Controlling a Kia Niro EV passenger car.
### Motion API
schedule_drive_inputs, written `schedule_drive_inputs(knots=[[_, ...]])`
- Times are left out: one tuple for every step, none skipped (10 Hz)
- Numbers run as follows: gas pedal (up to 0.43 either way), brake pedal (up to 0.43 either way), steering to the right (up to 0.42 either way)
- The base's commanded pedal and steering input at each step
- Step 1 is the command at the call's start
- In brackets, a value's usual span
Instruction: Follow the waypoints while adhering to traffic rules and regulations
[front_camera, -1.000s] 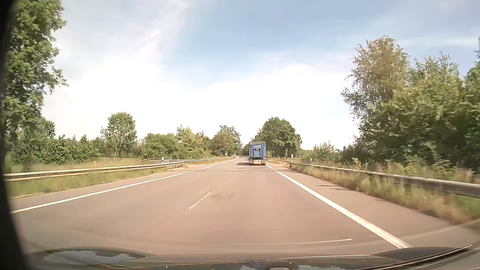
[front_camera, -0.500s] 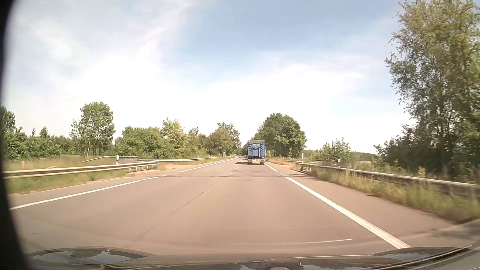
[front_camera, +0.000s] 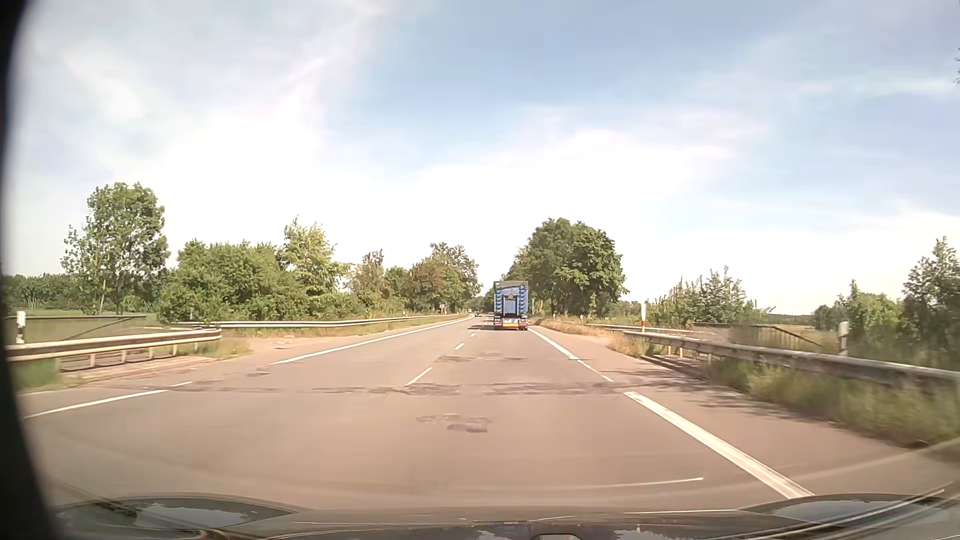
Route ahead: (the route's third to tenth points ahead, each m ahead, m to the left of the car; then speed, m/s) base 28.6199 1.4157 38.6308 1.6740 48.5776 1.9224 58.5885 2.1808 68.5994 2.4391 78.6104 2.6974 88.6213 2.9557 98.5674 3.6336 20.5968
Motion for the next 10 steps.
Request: schedule_drive_inputs(knots=[[0.248,0.000,0.000],[0.240,0.000,0.000],[0.240,0.000,0.000],[0.240,0.000,0.000],[0.240,0.000,0.000],[0.240,0.000,-0.001],[0.240,0.000,-0.001],[0.240,0.000,-0.001],[0.228,0.000,-0.003],[0.220,0.000,-0.005]])
